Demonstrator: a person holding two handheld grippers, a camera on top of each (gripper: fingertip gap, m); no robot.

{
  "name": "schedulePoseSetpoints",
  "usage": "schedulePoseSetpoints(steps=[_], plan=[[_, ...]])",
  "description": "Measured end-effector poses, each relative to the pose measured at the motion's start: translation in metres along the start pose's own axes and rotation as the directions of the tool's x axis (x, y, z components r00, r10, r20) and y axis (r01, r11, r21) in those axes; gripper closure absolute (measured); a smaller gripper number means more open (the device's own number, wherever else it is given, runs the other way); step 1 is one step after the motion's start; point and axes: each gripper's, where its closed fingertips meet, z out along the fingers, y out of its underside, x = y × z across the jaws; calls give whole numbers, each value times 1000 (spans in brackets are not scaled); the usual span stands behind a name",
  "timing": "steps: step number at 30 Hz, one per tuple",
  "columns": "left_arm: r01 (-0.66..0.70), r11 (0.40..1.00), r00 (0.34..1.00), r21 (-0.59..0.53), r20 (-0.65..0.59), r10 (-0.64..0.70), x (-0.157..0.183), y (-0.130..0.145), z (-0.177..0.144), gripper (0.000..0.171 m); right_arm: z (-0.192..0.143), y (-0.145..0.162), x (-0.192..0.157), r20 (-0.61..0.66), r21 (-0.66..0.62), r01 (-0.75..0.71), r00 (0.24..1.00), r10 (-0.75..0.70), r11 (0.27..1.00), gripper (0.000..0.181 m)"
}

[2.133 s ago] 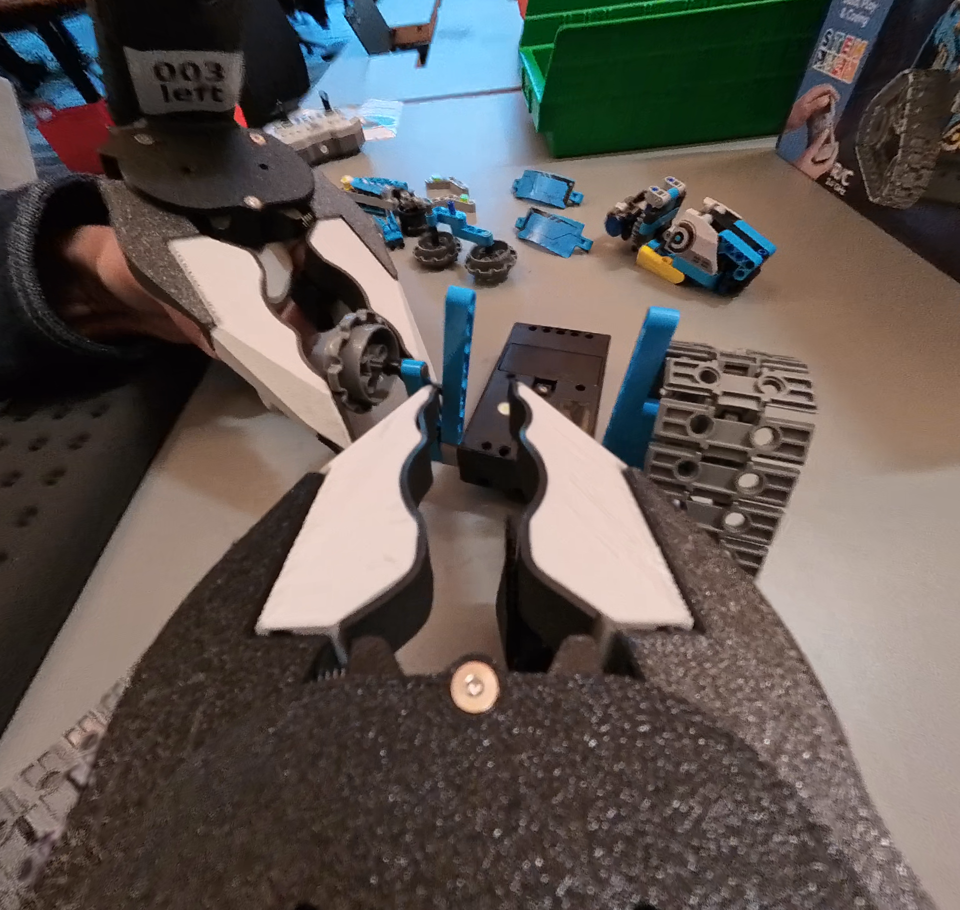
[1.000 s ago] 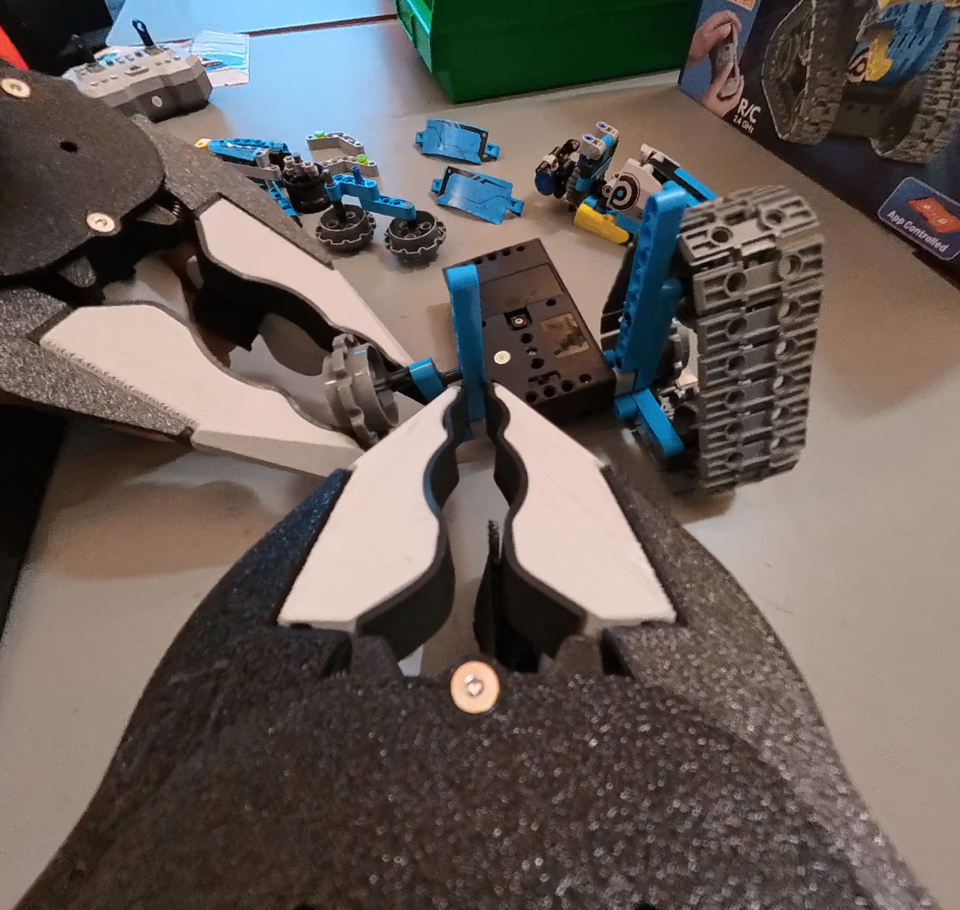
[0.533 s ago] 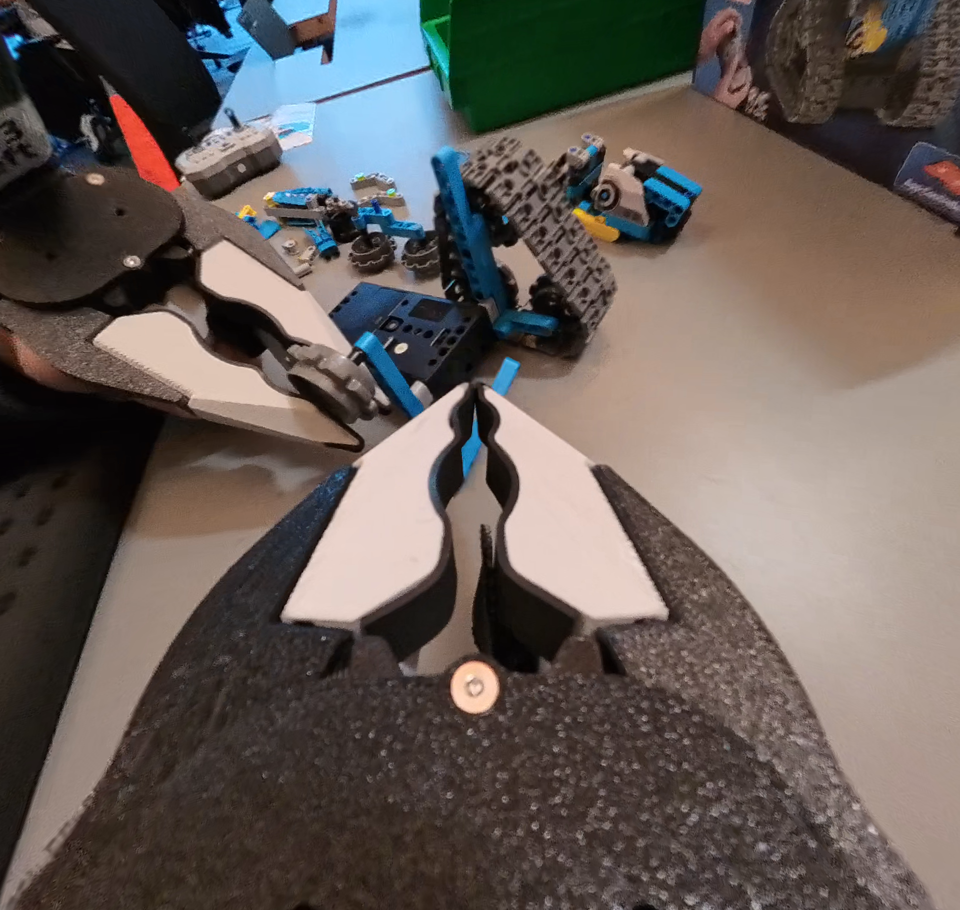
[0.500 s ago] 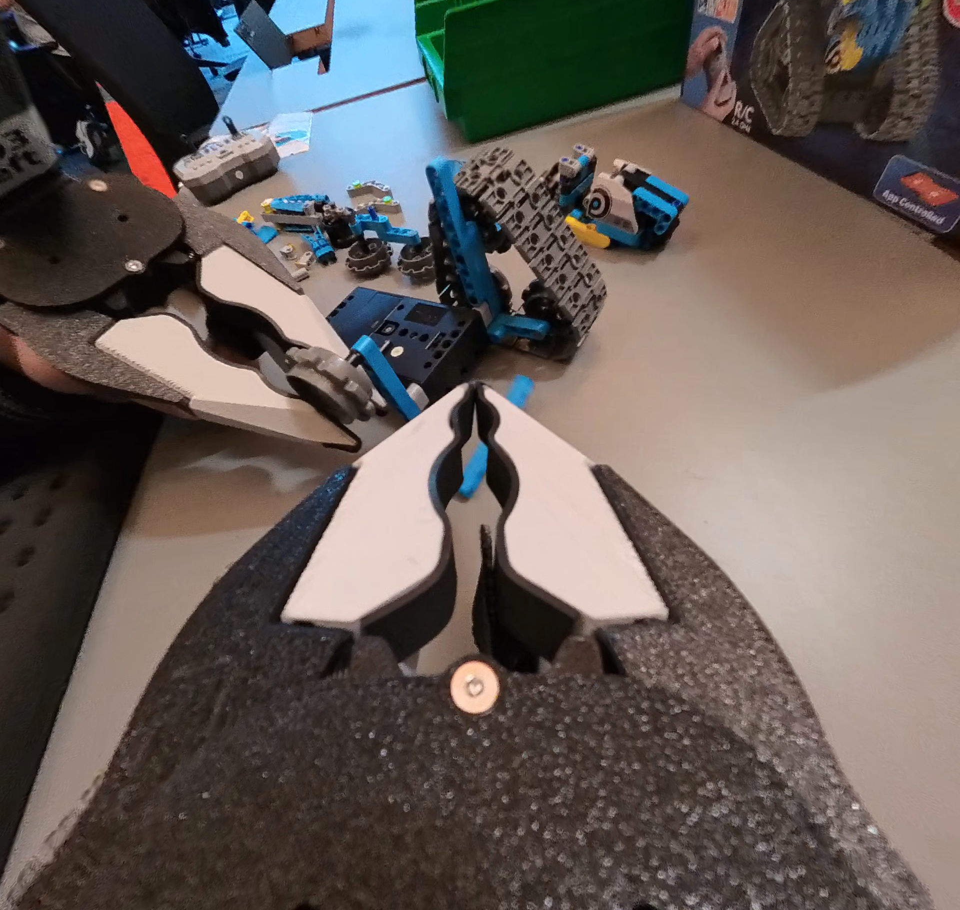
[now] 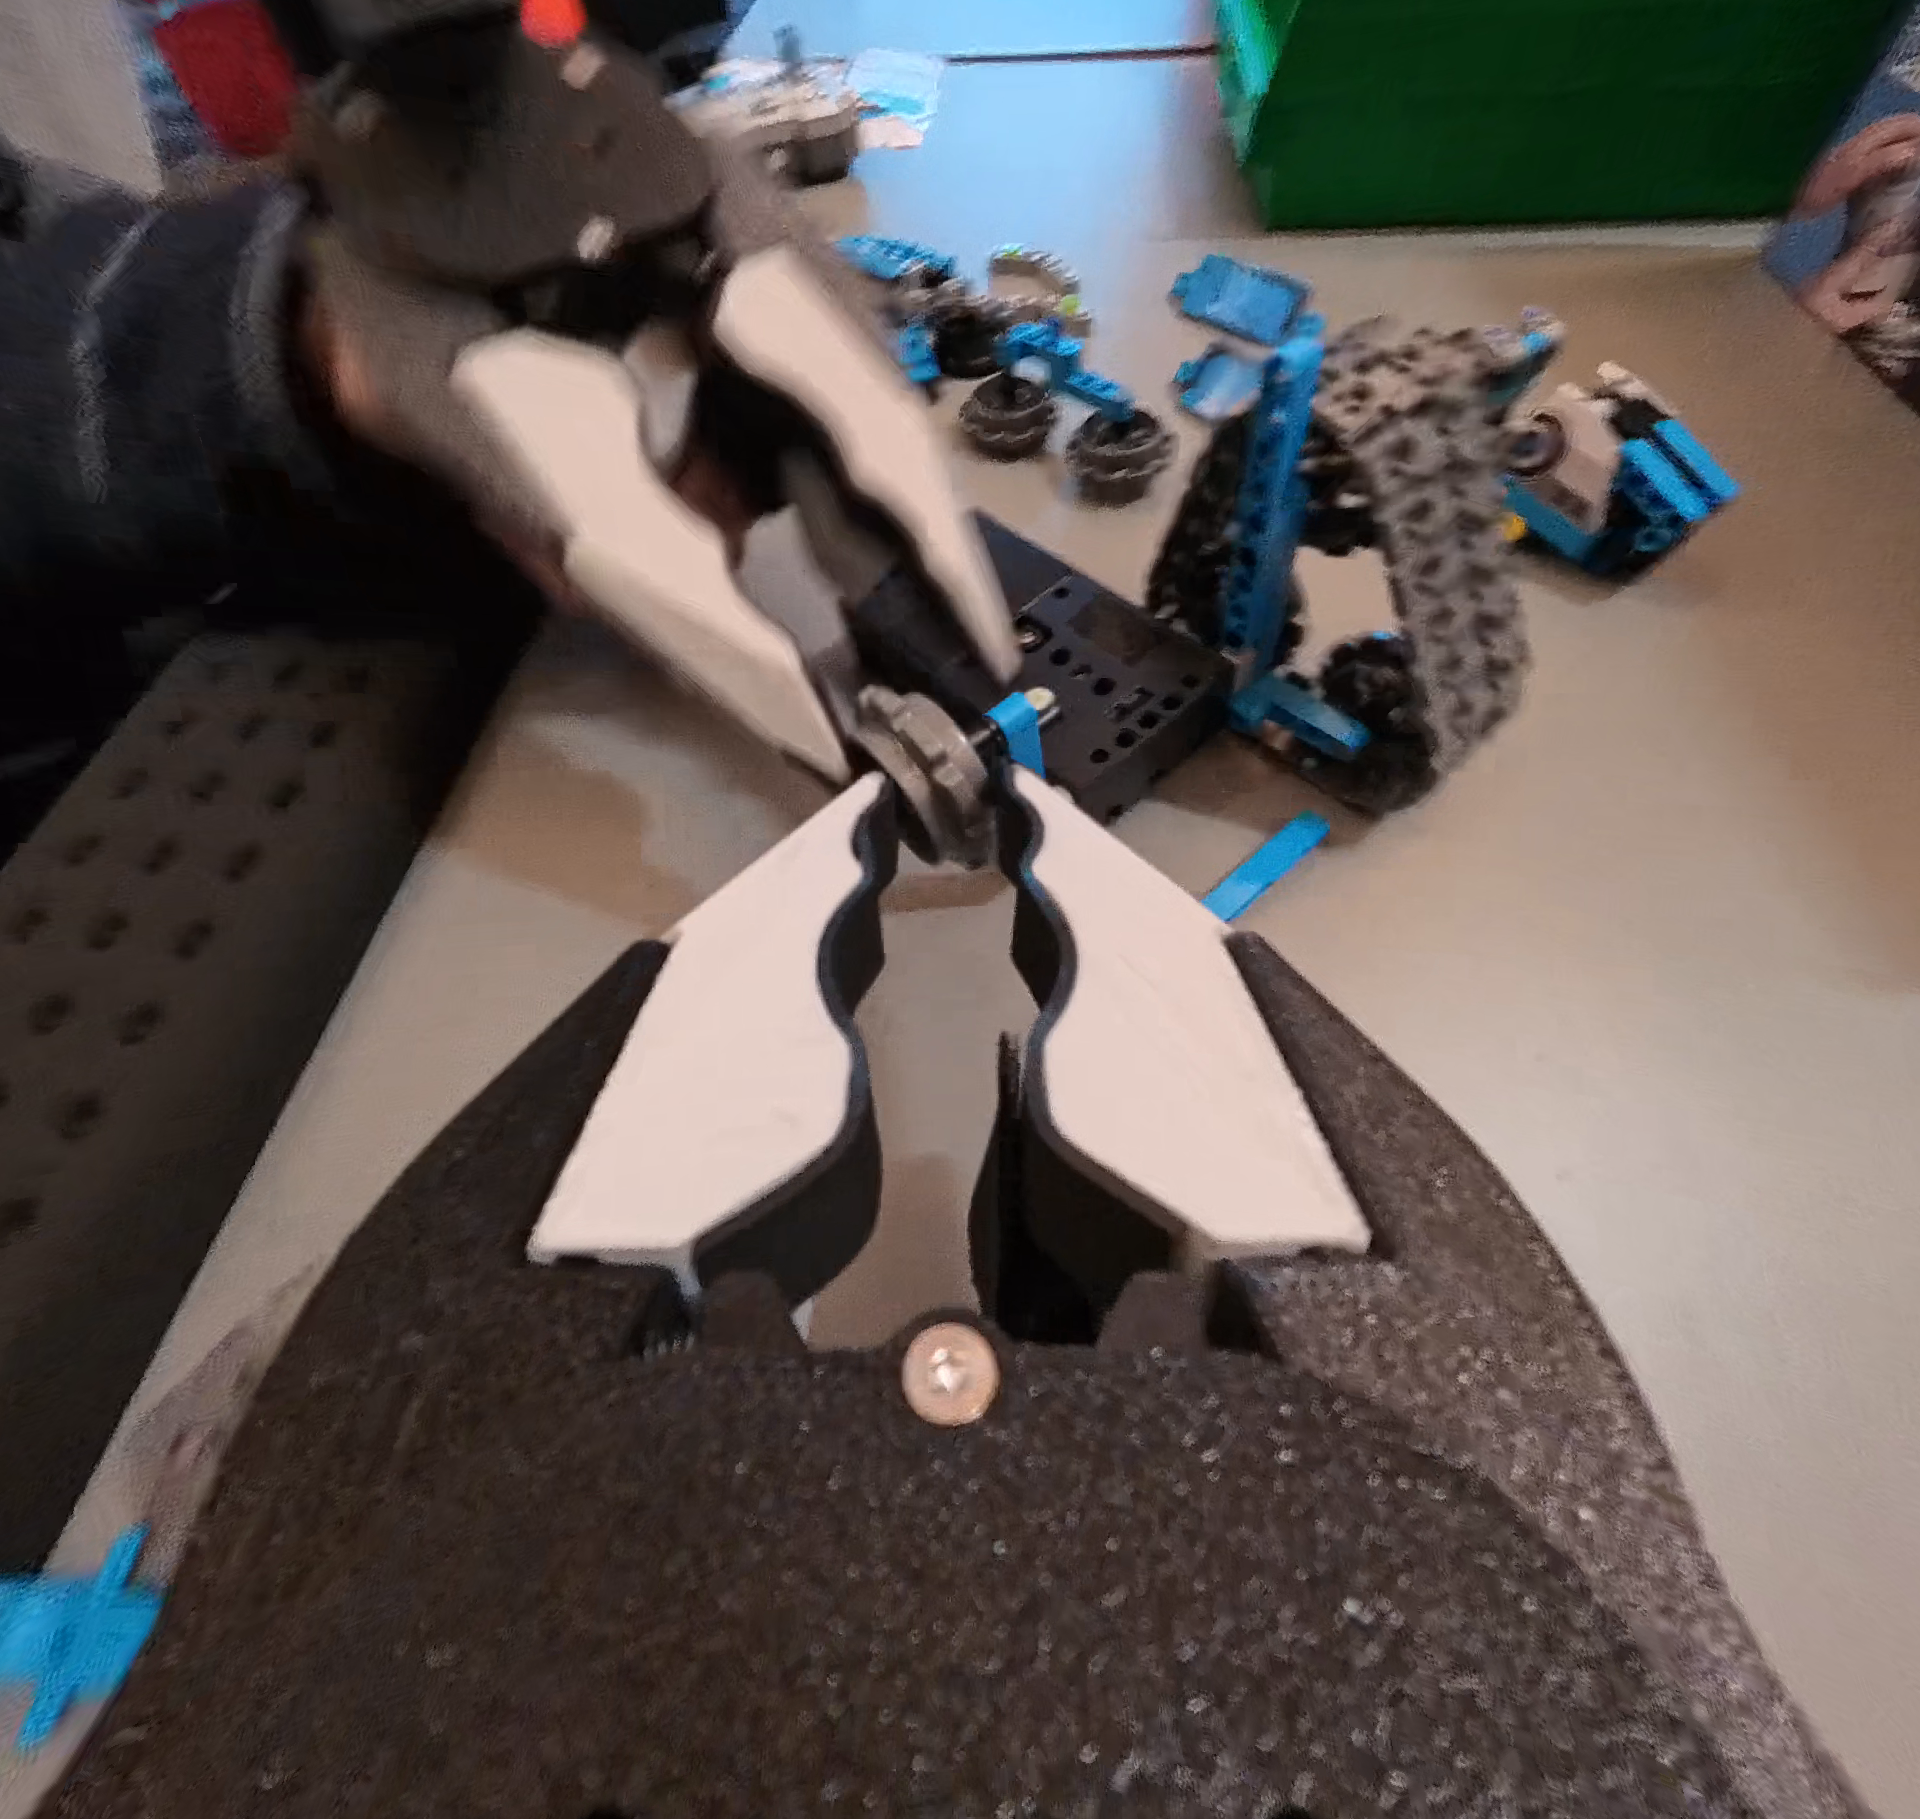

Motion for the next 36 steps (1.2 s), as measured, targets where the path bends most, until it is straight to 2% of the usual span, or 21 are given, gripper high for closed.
schedulePoseSetpoints(steps=[1,2,4,7,9,12,14,16,18,20,22,24,26,28,32,36], plan=[[-4,1000,999,21,-36,4,1,-8,-5,130,-5,4,-6,47,-8,18,999,-17,1000,166],[-25,999,996,20,-81,27,3,-14,-9,125,-10,9,-11,84,-18,25,996,-24,1000,167],[-130,991,976,-23,-177,124,10,-19,-9,126,-22,19,-20,156,-30,35,987,-30,999,167],[-350,928,893,-127,-345,289,27,-8,12,132,-41,27,-25,231,-23,-51,971,55,998,166],[-439,875,847,-203,-417,329,32,1,32,133,-53,24,-13,188,21,-91,979,85,996,165],[-510,834,825,-211,-395,404,28,-5,64,137,-73,30,23,-2,42,-172,985,172,984,157],[-541,810,826,-226,-325,461,19,-12,82,143,-95,27,37,-108,144,-218,966,235,965,141],[-555,808,820,-198,-298,489,19,-20,90,147,-114,23,37,-148,249,-260,942,302,933,131],[-555,812,817,-178,-299,493,22,-25,92,154,-116,27,30,-203,277,-262,924,323,924,122],[-562,811,810,-162,-304,501,24,-26,94,160,-105,36,29,-290,248,-225,911,294,942,115],[-552,821,811,-143,-321,489,27,-26,95,161,-89,41,30,-324,183,-200,912,251,963,113],[-538,834,813,-124,-335,475,30,-27,94,162,-75,42,33,-312,167,-224,912,267,960,120],[-543,832,812,-117,-326,484,30,-27,92,162,-68,39,30,-281,151,-225,924,260,962,137],[-533,838,820,-120,-317,477,29,-28,90,162,-69,36,28,-287,139,-189,932,222,972,138],[-487,869,831,-91,-355,429,36,-26,81,163,-67,36,17,-216,117,-178,956,200,977,139],[-438,892,852,-108,-366,374,36,-20,80,163,-64,41,13,-155,110,-272,946,286,956,139]])
